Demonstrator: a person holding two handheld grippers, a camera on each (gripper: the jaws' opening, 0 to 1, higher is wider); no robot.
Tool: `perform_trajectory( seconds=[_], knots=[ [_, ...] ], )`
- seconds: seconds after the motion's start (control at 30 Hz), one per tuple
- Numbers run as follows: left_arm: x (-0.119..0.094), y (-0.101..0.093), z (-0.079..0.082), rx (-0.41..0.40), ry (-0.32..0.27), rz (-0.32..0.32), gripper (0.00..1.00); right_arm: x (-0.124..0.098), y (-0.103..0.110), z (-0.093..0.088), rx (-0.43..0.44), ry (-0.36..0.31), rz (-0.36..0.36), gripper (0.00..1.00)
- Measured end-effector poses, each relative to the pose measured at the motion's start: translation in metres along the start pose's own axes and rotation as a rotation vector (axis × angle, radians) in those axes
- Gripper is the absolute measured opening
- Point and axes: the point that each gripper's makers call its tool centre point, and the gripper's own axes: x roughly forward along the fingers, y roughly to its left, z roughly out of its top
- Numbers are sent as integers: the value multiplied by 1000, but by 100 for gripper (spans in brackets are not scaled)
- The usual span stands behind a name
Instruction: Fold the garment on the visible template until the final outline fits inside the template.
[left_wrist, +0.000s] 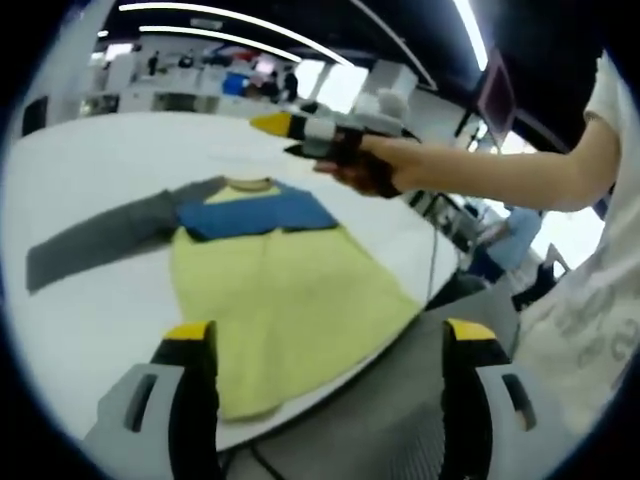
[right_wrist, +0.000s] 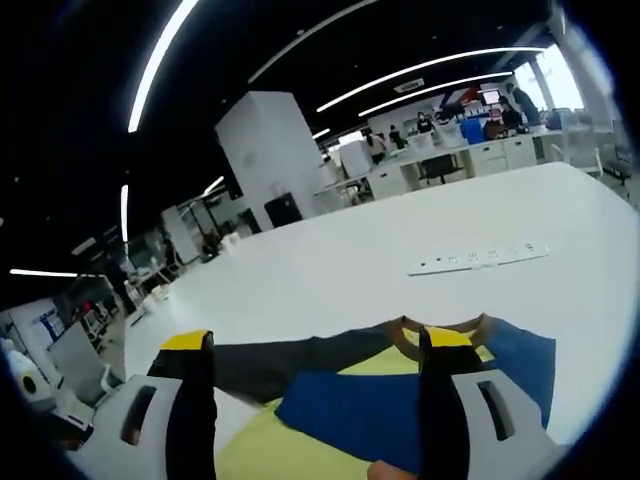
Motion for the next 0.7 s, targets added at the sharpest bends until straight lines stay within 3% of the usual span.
perform_trajectory(
  seconds=[0.23, 0.7],
  knots=[
    [1, -4, 1, 8, 2, -11, 89, -11, -6, 10, -11, -18, -17, 83],
    [3, -14, -6, 27, 31, -28, 89, -53, -9, 3, -9, -25, -46, 84]
  ],
)
